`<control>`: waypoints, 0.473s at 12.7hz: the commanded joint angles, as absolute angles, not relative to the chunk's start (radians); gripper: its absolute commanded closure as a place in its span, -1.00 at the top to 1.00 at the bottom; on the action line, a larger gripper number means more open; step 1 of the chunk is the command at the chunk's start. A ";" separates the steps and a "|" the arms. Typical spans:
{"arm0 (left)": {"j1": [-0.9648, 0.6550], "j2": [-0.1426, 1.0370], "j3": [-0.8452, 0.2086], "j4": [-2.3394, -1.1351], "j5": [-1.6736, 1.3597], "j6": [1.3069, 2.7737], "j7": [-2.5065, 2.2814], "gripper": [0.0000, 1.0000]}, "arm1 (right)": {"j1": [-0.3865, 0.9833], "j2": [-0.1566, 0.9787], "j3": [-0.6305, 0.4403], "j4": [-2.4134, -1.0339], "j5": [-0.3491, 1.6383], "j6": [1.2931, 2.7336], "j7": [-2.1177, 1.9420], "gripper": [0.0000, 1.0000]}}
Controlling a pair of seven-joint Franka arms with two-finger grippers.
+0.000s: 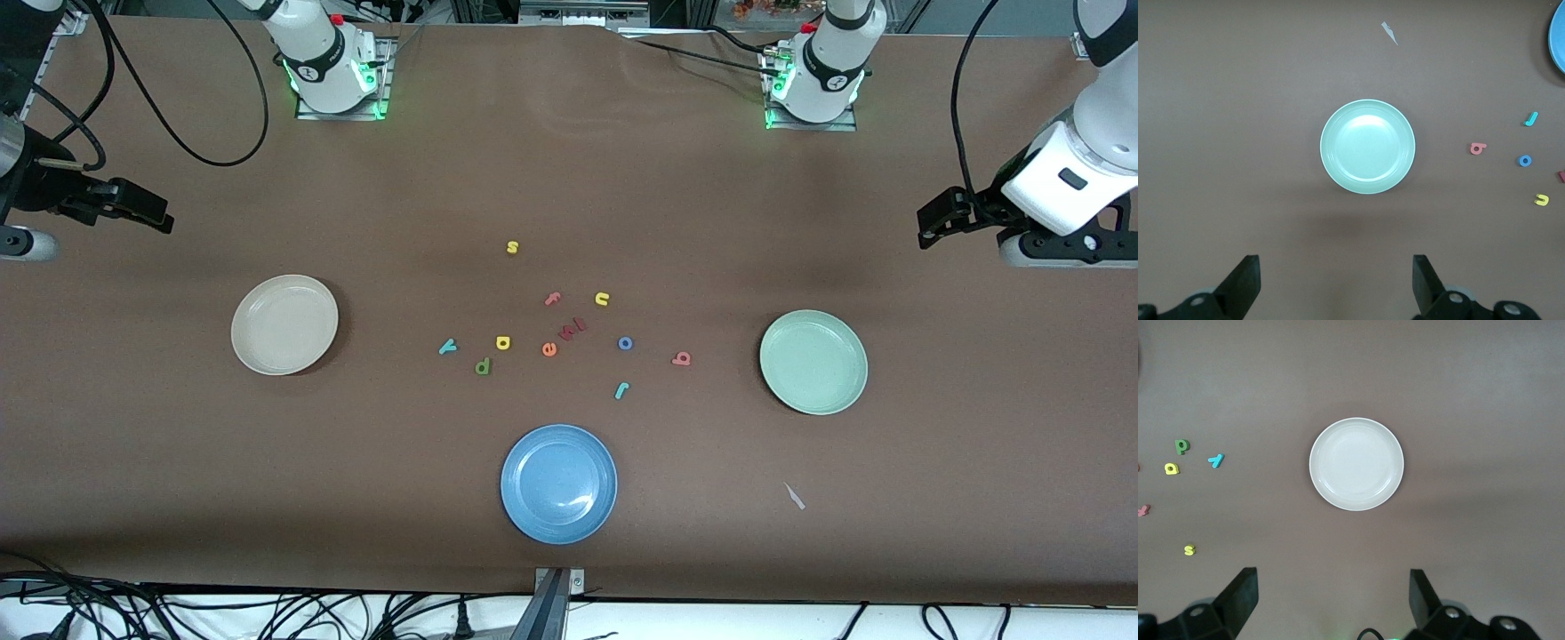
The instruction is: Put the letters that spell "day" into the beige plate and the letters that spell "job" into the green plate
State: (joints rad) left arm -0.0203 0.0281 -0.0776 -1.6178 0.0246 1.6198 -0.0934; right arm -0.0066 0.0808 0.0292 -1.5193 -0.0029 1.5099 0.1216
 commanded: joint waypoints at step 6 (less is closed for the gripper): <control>-0.012 -0.021 -0.078 -1.638 0.008 1.591 -0.067 1.00 | -0.005 0.060 0.043 -1.536 -0.012 1.509 0.123 1.00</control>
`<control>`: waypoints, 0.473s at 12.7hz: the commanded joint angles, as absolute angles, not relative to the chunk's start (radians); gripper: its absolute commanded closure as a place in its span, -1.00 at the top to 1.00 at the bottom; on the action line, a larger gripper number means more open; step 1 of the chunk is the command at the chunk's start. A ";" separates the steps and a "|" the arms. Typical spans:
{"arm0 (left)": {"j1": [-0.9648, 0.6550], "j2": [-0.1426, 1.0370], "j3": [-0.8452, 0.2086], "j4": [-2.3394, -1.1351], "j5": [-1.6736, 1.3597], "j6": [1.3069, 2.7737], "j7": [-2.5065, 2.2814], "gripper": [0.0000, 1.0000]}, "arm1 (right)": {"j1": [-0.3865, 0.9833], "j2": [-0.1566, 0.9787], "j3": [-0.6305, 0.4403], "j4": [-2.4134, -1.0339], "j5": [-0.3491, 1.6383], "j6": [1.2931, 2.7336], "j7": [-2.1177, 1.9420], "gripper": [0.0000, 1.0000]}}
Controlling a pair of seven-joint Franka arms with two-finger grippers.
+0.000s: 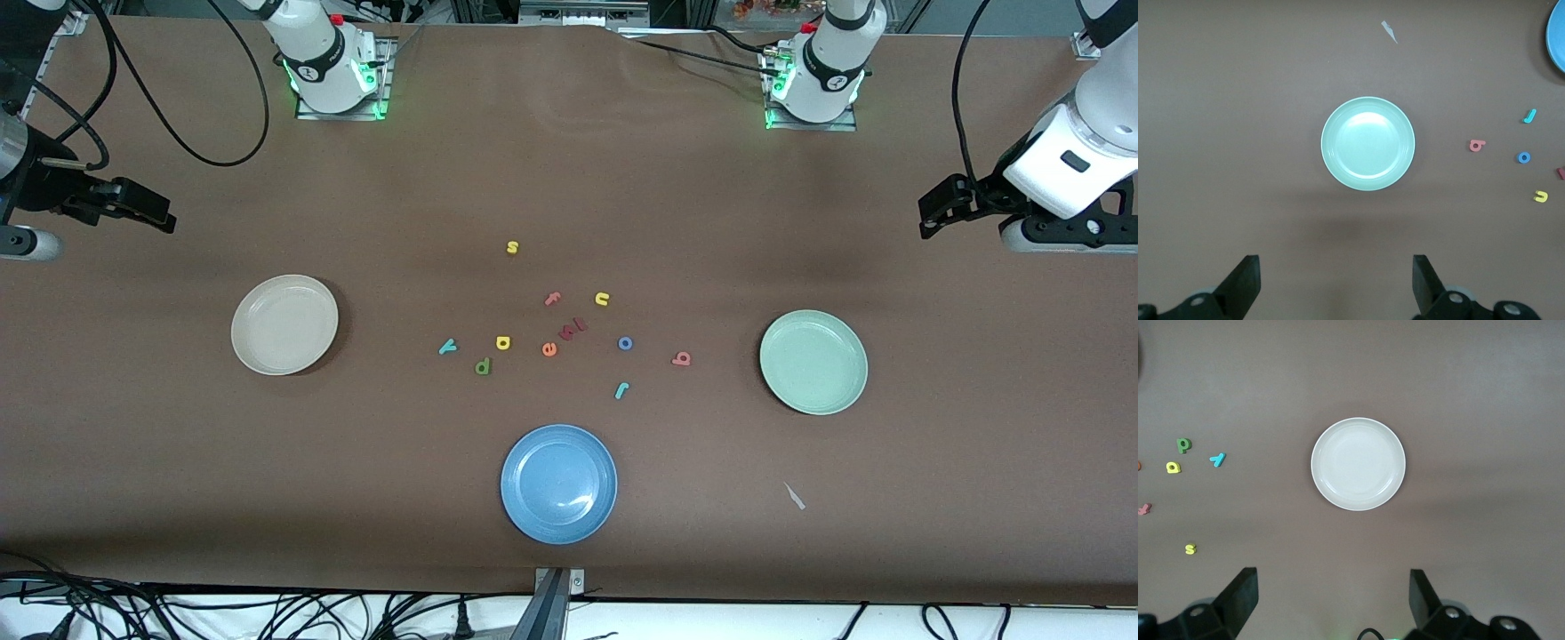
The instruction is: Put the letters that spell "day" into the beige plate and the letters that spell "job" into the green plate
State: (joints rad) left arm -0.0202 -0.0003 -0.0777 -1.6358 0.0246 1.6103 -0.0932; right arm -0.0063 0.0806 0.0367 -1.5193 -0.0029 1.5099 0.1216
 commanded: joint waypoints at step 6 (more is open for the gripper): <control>-0.012 -0.018 -0.078 -1.638 -0.002 1.591 -0.064 1.00 | -0.005 0.061 0.054 -1.536 -0.012 1.512 0.124 1.00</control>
